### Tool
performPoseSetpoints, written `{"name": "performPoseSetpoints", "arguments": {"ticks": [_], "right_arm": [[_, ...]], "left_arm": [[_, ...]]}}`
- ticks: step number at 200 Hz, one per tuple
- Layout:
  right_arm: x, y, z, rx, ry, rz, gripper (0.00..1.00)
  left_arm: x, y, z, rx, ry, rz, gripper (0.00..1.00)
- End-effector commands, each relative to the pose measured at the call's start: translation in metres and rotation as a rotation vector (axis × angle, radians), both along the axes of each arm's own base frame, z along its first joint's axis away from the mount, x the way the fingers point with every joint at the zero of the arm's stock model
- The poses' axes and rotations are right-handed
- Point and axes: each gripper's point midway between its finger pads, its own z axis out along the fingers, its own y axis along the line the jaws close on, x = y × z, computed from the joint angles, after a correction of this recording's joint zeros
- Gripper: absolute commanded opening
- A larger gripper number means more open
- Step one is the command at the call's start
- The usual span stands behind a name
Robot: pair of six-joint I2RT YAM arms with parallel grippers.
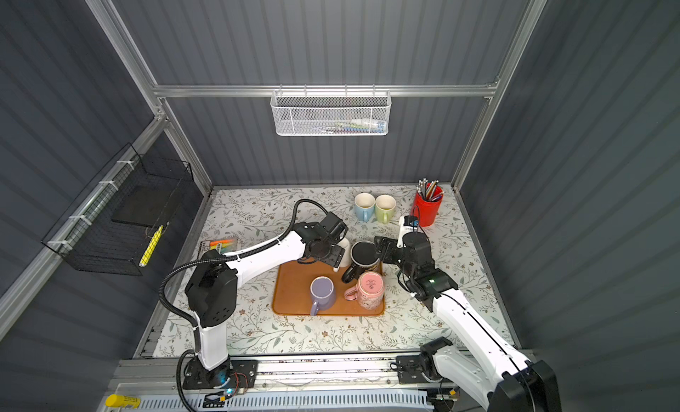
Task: Turn the mug right side up
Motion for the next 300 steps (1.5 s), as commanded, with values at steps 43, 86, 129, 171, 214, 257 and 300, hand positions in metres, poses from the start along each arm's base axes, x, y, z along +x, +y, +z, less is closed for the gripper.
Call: {"name": "performPoseSetpoints", "arguments": {"ticks": [43,86,129,171,214,257,300], "right_arm": [[0.003,-0.009,-0.002,0.016,-0.011,-0.035,0.82],[0.003,-0.01,-0.001,0.024,-0.014,-0.037,0.83],[0.004,-0.01,-0.001,0.026,-0.016,-0.037,0.83],[0.004,-0.011,-0.002,0.026,-0.013,-0.039,0.83],[0.004,-0.011,-0.004,0.024,-0.011,-0.039,0.83],[0.004,-0.011,-0.006,0.022,-0.005,-0.038,0.83],[0.005,-0.011,-0.008,0.02,0.0,-0.038,0.83]], "left_arm": [[0.014,-0.009,-0.01,0.02,-0.005,0.063,0.71],[0.012,0.002,-0.017,0.067,-0.009,0.076,0.64],[0.01,0.006,-0.018,0.085,-0.008,0.073,0.47],[0.007,0.002,-0.017,0.07,0.001,0.042,0.51],[0.007,0.001,-0.022,0.082,0.012,0.02,0.49],[0.005,-0.001,-0.029,0.083,0.028,0.005,0.44],[0.001,-0.009,-0.034,0.049,0.055,-0.023,0.42]]}}
